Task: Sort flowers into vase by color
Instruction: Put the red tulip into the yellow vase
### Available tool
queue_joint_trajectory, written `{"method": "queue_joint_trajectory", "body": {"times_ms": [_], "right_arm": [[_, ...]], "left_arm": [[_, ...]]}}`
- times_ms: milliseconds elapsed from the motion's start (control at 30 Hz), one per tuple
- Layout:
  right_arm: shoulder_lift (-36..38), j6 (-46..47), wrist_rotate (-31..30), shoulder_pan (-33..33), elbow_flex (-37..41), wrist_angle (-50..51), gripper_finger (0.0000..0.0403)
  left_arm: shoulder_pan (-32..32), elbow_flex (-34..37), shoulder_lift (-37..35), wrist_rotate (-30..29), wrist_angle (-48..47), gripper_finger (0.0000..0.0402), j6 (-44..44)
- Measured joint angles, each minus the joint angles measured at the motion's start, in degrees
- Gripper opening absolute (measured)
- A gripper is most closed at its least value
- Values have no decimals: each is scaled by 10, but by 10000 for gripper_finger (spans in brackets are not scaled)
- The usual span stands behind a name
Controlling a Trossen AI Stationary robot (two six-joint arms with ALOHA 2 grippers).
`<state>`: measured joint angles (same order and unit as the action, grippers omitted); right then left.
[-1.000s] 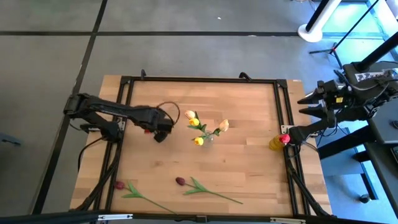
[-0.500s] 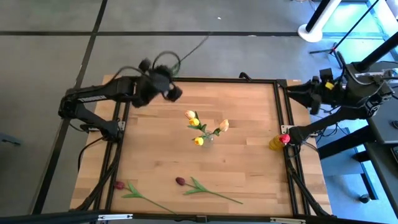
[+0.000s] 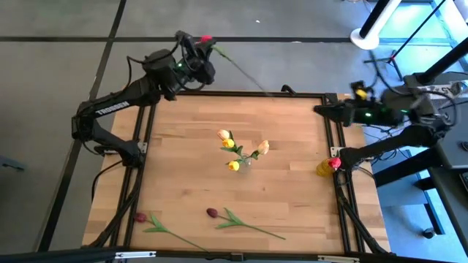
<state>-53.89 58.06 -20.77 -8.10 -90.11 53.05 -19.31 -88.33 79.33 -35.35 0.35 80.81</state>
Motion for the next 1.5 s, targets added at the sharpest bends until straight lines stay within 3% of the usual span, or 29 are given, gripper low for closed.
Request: {"method": "queue_joint_trajectory", "body": {"times_ms": [200,367,467,567,667,767,1000,1400,1500], "right_arm": [[-83,-8,200,160,0,-148,193],[-140,14,409,331,0,-243,193],[-193,32,492,362,0,-313,193],[-240,51,518,358,2,-414,193],[-260,60,534,368,-2,-476,193],[-280,44,523,380,-1,-474,193],[-296,50,502,378,-1,-468,193],[-317,51,484,378,0,-433,192],[-322,51,479,377,0,-434,175]], "left_arm": [[7,0,0,46,4,3,79],[25,0,0,80,2,3,139],[19,0,10,83,-4,3,153],[3,0,30,85,-14,3,158],[-13,1,44,122,-3,3,159],[-21,0,53,163,11,4,173],[-20,1,95,199,23,5,213],[-21,0,132,212,46,6,217],[-22,0,137,213,52,7,218]]}}
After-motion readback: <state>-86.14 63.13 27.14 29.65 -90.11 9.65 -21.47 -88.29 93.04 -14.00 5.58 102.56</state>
